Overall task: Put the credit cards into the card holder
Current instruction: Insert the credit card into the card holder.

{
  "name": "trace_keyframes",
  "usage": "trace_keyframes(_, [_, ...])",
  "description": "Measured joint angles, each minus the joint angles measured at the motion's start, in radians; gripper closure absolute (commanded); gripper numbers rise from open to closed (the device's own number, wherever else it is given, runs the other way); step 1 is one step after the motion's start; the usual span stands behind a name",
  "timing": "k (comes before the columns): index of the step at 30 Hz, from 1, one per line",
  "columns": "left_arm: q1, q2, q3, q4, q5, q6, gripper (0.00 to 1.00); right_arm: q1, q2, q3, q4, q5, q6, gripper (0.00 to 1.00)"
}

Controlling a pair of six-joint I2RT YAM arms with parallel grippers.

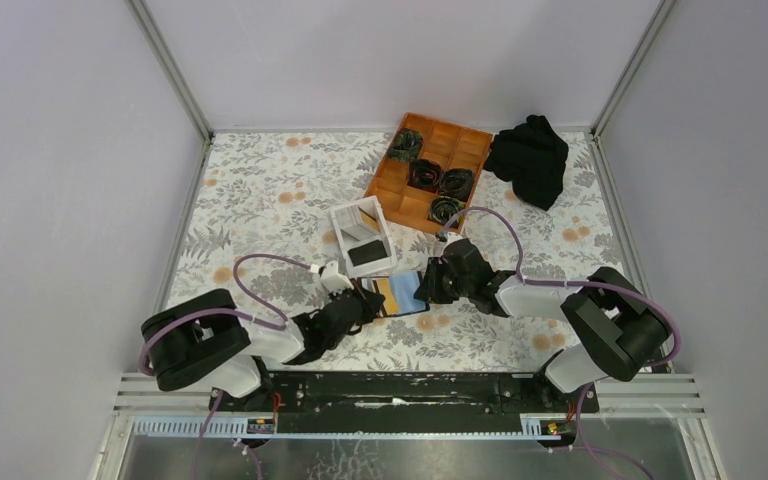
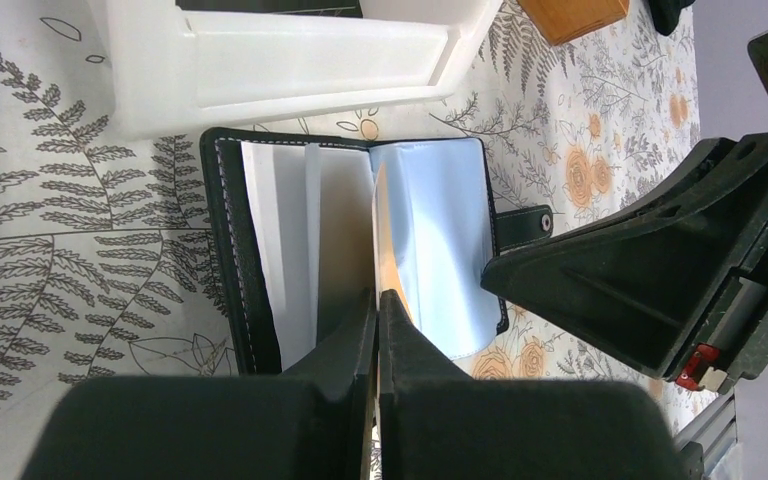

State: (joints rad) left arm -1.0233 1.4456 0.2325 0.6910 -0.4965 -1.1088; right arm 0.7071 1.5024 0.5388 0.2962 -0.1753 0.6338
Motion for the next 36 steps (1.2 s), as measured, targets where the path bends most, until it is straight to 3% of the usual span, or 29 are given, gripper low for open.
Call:
trace_keyframes(20, [0.031,0.114,-0.073,0.261,0.033,-0.037,1.00,0.000,0.005,0.003,0.002,-0.001,0.000,0.78])
trace_keyframes(36, [0.037,0.172,-0.074,0.361,0.079,0.005,1.00,0.000,0.009,0.007,0.000,-0.002,0.000,0.78])
